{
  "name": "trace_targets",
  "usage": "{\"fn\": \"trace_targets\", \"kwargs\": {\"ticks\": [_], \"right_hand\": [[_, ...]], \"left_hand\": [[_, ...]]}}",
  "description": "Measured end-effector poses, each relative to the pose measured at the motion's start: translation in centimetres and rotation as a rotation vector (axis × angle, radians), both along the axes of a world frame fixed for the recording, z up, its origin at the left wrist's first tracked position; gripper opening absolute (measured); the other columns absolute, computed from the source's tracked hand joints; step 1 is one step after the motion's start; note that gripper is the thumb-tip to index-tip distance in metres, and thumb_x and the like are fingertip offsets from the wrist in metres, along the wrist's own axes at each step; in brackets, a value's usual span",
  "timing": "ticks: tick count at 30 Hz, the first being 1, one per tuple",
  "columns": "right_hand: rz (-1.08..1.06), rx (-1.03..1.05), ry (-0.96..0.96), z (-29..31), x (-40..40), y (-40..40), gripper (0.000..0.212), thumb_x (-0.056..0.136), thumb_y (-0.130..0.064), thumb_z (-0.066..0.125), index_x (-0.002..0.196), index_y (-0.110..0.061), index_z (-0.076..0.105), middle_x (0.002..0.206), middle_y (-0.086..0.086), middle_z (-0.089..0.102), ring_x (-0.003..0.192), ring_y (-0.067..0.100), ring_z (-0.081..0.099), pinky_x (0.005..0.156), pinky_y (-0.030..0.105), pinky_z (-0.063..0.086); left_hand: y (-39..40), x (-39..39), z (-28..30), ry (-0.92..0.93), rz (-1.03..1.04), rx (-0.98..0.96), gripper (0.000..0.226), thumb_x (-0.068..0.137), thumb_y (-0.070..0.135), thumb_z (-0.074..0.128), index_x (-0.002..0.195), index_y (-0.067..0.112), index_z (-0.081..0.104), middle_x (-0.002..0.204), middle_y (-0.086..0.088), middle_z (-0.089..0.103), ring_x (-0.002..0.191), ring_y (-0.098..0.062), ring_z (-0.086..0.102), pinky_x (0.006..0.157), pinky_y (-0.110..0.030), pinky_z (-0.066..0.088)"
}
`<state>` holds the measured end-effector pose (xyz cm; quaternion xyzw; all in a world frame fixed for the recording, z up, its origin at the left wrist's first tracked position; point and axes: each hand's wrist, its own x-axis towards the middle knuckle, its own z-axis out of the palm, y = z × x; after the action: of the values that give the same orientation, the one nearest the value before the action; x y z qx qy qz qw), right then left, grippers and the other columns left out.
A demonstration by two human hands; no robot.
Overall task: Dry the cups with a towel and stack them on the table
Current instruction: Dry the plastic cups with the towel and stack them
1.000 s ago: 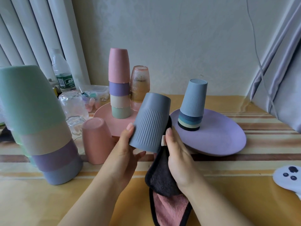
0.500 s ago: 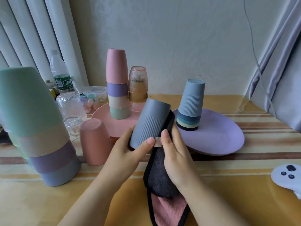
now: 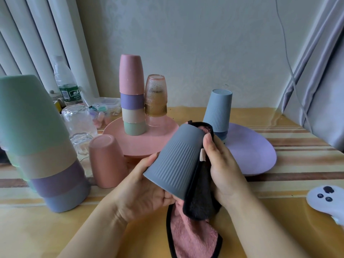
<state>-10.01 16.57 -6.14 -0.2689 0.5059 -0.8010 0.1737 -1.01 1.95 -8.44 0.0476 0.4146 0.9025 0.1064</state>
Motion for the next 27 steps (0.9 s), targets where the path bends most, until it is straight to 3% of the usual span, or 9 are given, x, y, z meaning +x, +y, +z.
{"fn": "trace_targets", "kwargs": {"ticks": [2, 4, 7, 11, 14, 16, 19, 24, 27], "right_hand": [[-0.082, -0.007, 0.007, -0.1, -0.1, -0.1, 0.054, 0.070, -0.062, 0.069, 0.098, -0.016, 0.067, 0.098, 0.005, 0.055, 0.095, 0.020, 0.047, 0.089, 0.041, 0.036], [-0.179, -0.012, -0.007, -0.3, -0.3, -0.2, 0.056, 0.073, -0.061, 0.067, 0.087, -0.007, 0.064, 0.089, 0.007, 0.056, 0.090, 0.019, 0.048, 0.088, 0.040, 0.035], [-0.301, 0.037, 0.007, -0.3, -0.8, -0.1, 0.066, 0.073, -0.060, 0.068, 0.090, 0.003, 0.058, 0.095, 0.030, 0.059, 0.089, 0.019, 0.051, 0.086, 0.038, 0.038], [-0.311, 0.170, 0.110, -0.1, -0.3, 0.2, 0.044, 0.080, -0.051, 0.052, 0.102, -0.018, 0.070, 0.104, -0.002, 0.072, 0.103, 0.011, 0.064, 0.092, 0.026, 0.047], [-0.216, 0.217, 0.235, -0.4, 0.1, -0.2, 0.044, 0.089, -0.057, 0.048, 0.114, -0.024, 0.065, 0.115, -0.011, 0.066, 0.114, 0.014, 0.058, 0.104, 0.034, 0.041], [-0.056, 0.213, 0.240, -0.5, 0.1, -0.3, 0.050, 0.087, -0.052, 0.044, 0.127, -0.025, 0.057, 0.131, -0.007, 0.059, 0.128, 0.014, 0.048, 0.112, 0.043, 0.030], [0.077, 0.284, 0.346, -0.3, -0.1, 0.0, 0.058, 0.083, -0.040, 0.035, 0.140, -0.031, 0.042, 0.144, -0.013, 0.045, 0.137, 0.003, 0.033, 0.117, 0.040, 0.021], [0.196, 0.575, 0.472, 0.1, 0.2, 0.3, 0.056, 0.090, -0.019, 0.036, 0.132, -0.056, 0.034, 0.135, -0.035, 0.042, 0.124, -0.018, 0.035, 0.109, 0.019, 0.027], [0.014, 0.731, 0.579, 0.0, 0.1, 0.6, 0.055, 0.095, -0.013, 0.044, 0.134, -0.052, 0.038, 0.120, -0.035, 0.053, 0.107, -0.016, 0.047, 0.097, 0.009, 0.036]], "left_hand": [[-0.2, -0.2, -0.3, -0.027, 0.005, -0.075, 0.058, 0.075, 0.052, 0.073, 0.120, 0.015, 0.068, 0.108, -0.014, 0.070, 0.091, -0.024, 0.069, 0.084, -0.035, 0.054], [-0.1, -0.4, -0.7, -0.020, 0.112, -0.140, 0.060, 0.055, 0.053, 0.085, 0.106, 0.023, 0.076, 0.102, -0.013, 0.073, 0.084, -0.024, 0.070, 0.082, -0.036, 0.057], [0.1, -0.3, -0.9, -0.016, 0.184, -0.318, 0.075, 0.046, 0.063, 0.086, 0.108, 0.022, 0.075, 0.115, -0.016, 0.070, 0.104, -0.027, 0.068, 0.092, -0.038, 0.054], [0.8, 0.2, -0.3, 0.079, 0.155, -0.612, 0.099, 0.050, 0.064, 0.084, 0.127, 0.008, 0.057, 0.124, -0.014, 0.065, 0.117, -0.029, 0.061, 0.101, -0.039, 0.048], [0.9, 0.2, -0.2, 0.066, 0.244, -0.637, 0.080, 0.052, 0.044, 0.084, 0.123, 0.017, 0.058, 0.115, -0.008, 0.069, 0.105, -0.024, 0.066, 0.092, -0.039, 0.053], [0.6, 0.1, -0.4, 0.066, 0.305, -0.631, 0.071, 0.051, 0.036, 0.079, 0.119, 0.027, 0.059, 0.106, -0.002, 0.070, 0.095, -0.019, 0.068, 0.079, -0.033, 0.056], [0.4, 0.0, -0.7, 0.094, 0.379, -0.589, 0.068, 0.051, 0.031, 0.080, 0.115, 0.030, 0.059, 0.101, 0.002, 0.070, 0.094, -0.016, 0.068, 0.077, -0.027, 0.054], [0.2, -0.2, -0.2, 0.106, 0.641, -0.511, 0.069, 0.052, 0.037, 0.078, 0.116, 0.019, 0.059, 0.102, -0.005, 0.072, 0.093, -0.020, 0.070, 0.079, -0.039, 0.059], [0.1, -0.1, 0.3, 0.135, 0.788, -0.645, 0.063, 0.048, 0.045, 0.076, 0.106, 0.028, 0.060, 0.090, 0.009, 0.073, 0.080, -0.008, 0.070, 0.060, -0.021, 0.055]]}}
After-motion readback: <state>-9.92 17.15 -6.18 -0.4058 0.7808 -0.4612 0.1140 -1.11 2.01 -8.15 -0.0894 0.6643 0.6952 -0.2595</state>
